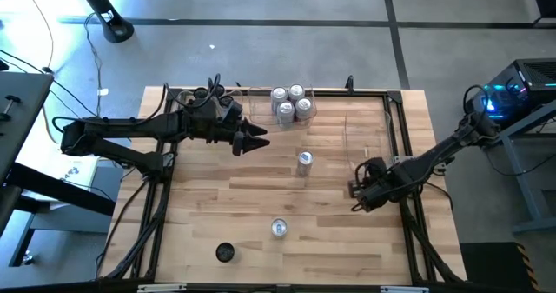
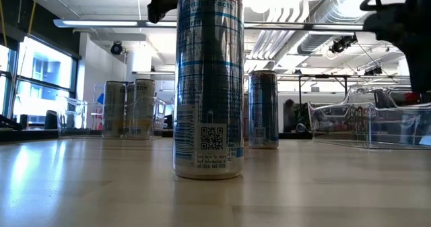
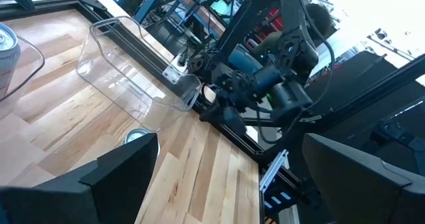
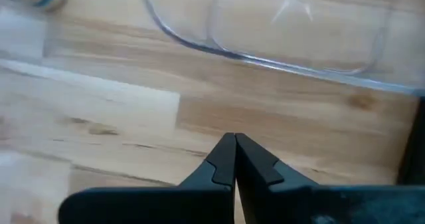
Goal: Sort soda cans
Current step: Move the bottom transparent bin to the top right of the table, then put the top blue soda can into the top right transparent bin
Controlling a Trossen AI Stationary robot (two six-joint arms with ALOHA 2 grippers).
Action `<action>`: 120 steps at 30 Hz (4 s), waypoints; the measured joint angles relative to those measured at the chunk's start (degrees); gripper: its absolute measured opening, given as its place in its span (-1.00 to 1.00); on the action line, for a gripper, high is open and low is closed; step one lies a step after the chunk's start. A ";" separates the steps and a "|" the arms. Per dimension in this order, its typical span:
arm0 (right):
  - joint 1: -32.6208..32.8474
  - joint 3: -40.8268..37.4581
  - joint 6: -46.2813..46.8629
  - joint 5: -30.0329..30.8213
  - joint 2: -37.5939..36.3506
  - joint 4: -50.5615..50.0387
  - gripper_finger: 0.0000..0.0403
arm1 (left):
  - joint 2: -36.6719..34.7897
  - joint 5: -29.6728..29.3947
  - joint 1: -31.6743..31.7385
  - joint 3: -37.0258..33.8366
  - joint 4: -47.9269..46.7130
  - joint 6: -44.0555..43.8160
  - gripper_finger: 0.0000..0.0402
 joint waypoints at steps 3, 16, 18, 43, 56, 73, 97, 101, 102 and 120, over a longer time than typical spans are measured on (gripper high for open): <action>-0.72 -0.13 -1.04 1.82 0.23 0.99 -1.00 | 0.00 -0.02 0.00 0.00 -0.03 0.05 0.84; -10.22 -2.49 -7.16 6.82 2.70 0.27 -1.00 | -0.01 -0.13 0.23 0.00 0.34 0.07 0.84; -11.99 -2.49 -7.68 9.10 2.70 0.01 -1.00 | -0.01 -0.11 0.39 0.00 0.64 0.03 0.84; -12.85 1.79 -49.49 8.45 2.68 50.72 -0.91 | -1.39 0.87 -20.06 0.02 -9.30 -2.53 0.84; -17.90 8.33 -81.37 5.41 3.13 50.63 0.18 | -1.40 -0.03 -20.79 0.02 -9.21 -5.01 0.84; -25.22 13.99 -85.50 9.29 16.82 45.82 0.63 | -1.40 0.17 -20.92 0.02 -9.67 -6.03 0.84; -30.01 10.02 -76.96 4.09 22.15 43.21 0.52 | -1.40 0.17 -20.92 0.02 -10.76 -0.97 0.84; -30.01 12.80 -75.55 7.15 21.70 35.36 0.05 | -1.40 0.64 -20.92 0.02 -11.08 -0.89 0.84; -30.01 13.82 -76.59 7.86 21.21 32.78 0.01 | -1.40 0.66 -20.91 0.02 -11.16 -0.60 0.84; -33.85 26.04 -59.28 30.35 1.76 -12.54 0.04 | -1.40 0.81 -14.75 0.02 -10.77 4.30 0.84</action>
